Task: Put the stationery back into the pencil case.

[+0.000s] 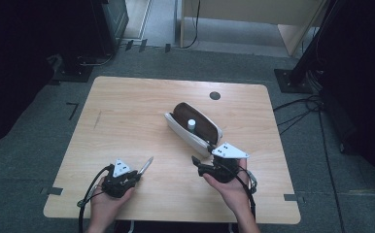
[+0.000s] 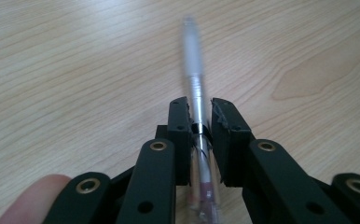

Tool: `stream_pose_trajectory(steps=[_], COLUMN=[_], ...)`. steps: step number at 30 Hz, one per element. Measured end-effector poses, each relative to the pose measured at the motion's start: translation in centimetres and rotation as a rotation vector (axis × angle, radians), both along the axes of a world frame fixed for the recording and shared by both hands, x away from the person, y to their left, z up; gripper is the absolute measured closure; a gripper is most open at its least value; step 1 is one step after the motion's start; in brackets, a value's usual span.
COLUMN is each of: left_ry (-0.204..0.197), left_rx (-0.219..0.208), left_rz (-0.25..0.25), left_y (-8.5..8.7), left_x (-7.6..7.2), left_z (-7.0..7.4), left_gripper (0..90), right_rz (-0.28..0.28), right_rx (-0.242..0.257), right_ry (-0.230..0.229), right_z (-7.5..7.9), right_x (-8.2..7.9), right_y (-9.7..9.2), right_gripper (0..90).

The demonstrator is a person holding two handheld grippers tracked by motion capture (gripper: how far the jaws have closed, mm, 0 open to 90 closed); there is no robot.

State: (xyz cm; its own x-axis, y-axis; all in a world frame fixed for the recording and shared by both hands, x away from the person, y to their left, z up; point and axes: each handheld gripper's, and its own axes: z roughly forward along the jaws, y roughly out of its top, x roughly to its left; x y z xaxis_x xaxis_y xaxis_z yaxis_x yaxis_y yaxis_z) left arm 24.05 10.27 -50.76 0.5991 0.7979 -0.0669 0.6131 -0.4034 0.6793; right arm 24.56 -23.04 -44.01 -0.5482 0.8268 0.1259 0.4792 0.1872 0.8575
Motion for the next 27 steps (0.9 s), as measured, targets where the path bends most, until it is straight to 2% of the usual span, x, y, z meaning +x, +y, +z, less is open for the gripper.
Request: stream_pose_trajectory(steps=[8,16,24,27], left_ry=[0.001,0.001,-0.002,-0.007], left_rx=[-0.010,-0.007,-0.027,-0.026], left_rz=[-0.125,-0.214,-0.335,-0.354], left_y=[-1.4,-2.9,-4.1,-4.2], left_x=[0.0,-0.1,0.2,0.1], left_z=[-0.1,0.0,-0.2,-0.2], left_gripper=[80.4,80.7,80.7,80.4], right_rz=[0.108,0.152,0.213,0.237], right_rx=[-0.017,-0.012,-0.011,-0.007], right_ry=[0.020,0.033,0.054,0.063], right_z=[-2.0,-3.2,-5.0,-5.6], right_x=[-0.7,-0.8,-0.6,-0.4], right_y=[1.0,1.2,1.3,1.5], right_gripper=[36.0,39.1,44.5,46.3])
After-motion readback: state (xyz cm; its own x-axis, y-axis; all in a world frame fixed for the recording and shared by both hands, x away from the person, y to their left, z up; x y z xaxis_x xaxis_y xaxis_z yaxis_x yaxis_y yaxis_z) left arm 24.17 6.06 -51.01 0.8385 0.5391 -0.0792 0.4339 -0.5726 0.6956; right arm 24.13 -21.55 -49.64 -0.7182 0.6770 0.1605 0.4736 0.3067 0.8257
